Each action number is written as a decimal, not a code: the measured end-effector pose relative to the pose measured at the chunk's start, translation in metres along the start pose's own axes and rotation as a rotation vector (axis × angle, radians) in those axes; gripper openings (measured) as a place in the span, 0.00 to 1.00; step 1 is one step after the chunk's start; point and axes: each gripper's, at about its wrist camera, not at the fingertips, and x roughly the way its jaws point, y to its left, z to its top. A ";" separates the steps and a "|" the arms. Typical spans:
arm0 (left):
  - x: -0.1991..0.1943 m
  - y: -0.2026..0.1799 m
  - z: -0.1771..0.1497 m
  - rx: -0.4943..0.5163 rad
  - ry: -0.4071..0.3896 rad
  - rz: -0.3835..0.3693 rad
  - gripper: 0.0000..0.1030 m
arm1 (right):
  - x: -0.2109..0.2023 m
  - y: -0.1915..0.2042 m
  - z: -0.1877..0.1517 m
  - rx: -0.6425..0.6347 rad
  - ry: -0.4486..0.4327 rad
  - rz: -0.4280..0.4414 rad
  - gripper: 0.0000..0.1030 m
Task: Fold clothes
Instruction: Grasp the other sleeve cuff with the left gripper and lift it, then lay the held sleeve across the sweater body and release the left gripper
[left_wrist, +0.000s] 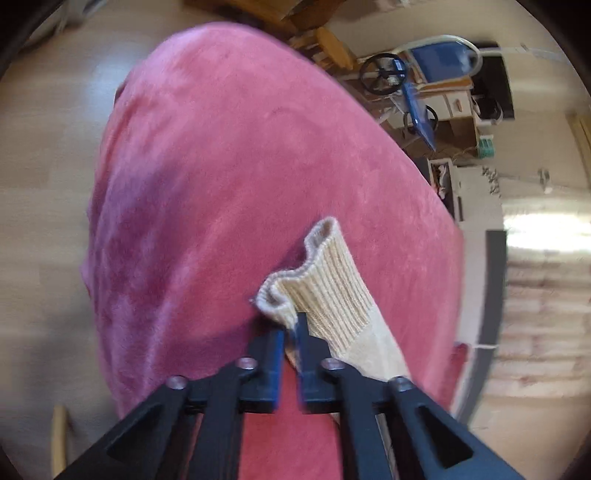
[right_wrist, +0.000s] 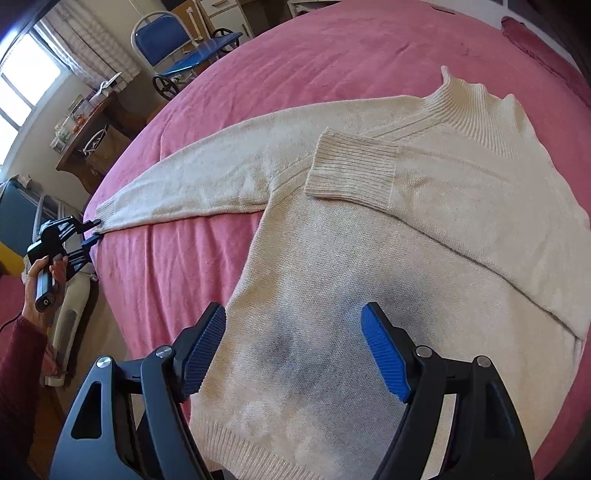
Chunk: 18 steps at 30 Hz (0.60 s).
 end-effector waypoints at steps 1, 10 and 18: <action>-0.004 -0.007 -0.004 0.033 -0.024 -0.009 0.03 | 0.001 -0.001 -0.001 0.002 -0.002 -0.007 0.76; 0.006 -0.086 -0.049 0.006 0.004 -0.303 0.02 | 0.005 -0.048 -0.003 0.242 -0.041 0.067 0.71; 0.055 -0.252 -0.167 0.316 0.186 -0.482 0.03 | -0.026 -0.148 -0.036 0.535 -0.123 0.144 0.71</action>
